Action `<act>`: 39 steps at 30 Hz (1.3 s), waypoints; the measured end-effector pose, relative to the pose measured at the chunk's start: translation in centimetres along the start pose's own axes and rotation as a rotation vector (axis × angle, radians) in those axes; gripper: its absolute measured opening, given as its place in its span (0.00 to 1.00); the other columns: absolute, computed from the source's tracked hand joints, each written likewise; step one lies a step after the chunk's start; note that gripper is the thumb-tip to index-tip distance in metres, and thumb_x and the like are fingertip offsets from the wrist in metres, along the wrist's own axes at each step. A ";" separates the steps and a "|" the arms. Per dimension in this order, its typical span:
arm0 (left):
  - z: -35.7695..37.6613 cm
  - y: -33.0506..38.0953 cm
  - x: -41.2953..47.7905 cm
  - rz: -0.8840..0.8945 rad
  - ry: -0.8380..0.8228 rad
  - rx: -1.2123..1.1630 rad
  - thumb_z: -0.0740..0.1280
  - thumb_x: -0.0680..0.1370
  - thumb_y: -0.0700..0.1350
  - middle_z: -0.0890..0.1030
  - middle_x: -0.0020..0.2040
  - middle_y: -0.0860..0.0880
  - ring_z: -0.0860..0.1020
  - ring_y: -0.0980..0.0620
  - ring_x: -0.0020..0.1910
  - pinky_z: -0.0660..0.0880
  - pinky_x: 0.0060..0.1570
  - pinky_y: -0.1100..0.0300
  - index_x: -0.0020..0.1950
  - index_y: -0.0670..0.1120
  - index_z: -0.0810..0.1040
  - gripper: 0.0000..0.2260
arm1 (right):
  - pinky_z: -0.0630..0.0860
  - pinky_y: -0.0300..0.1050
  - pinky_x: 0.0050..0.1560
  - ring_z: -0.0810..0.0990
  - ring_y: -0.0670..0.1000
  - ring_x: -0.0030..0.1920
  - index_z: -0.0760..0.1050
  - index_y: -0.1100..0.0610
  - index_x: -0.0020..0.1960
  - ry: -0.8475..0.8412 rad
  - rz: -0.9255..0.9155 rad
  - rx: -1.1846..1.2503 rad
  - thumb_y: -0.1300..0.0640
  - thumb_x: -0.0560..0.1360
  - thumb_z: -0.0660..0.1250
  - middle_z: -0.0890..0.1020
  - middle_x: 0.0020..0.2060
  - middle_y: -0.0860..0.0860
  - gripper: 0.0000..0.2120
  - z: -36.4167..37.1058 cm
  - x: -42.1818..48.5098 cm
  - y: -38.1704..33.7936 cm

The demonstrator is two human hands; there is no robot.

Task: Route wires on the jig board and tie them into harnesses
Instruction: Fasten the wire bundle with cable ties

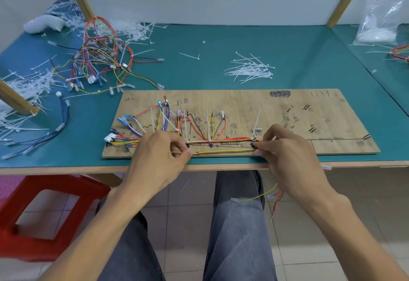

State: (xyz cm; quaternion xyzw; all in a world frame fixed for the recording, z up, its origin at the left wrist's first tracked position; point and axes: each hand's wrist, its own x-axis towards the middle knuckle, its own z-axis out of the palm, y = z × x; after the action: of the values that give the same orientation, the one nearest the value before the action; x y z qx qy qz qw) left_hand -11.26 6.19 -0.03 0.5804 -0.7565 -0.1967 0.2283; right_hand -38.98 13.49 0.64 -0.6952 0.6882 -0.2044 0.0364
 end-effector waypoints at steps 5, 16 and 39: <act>0.0 -0.1 0.4 -0.037 -0.020 -0.013 0.81 0.72 0.52 0.79 0.30 0.64 0.76 0.73 0.42 0.68 0.37 0.77 0.35 0.55 0.83 0.09 | 0.74 0.48 0.32 0.79 0.53 0.38 0.88 0.49 0.51 0.066 -0.002 -0.002 0.55 0.78 0.76 0.81 0.44 0.44 0.04 -0.2 -0.6 0.1; 0.2 -0.3 0.6 -0.066 -0.037 0.008 0.80 0.72 0.53 0.79 0.39 0.73 0.77 0.68 0.44 0.63 0.30 0.71 0.33 0.57 0.81 0.11 | 0.76 0.38 0.36 0.82 0.42 0.36 0.87 0.51 0.50 0.020 0.410 0.639 0.49 0.78 0.76 0.88 0.40 0.47 0.05 -2.3 12.4 6.4; 0.0 0.3 0.1 -0.040 -0.024 -0.009 0.80 0.73 0.52 0.79 0.35 0.68 0.78 0.66 0.40 0.69 0.39 0.76 0.32 0.56 0.79 0.13 | 0.81 0.50 0.51 0.83 0.53 0.47 0.82 0.50 0.38 0.011 0.502 0.208 0.48 0.74 0.80 0.83 0.37 0.48 0.11 2.4 24.4 10.9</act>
State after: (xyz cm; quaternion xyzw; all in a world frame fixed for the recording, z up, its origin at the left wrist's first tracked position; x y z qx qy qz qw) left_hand -11.53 6.14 0.17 0.5920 -0.7465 -0.2117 0.2178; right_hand -49.21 -11.28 0.50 -0.4943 0.8144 -0.2625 0.1533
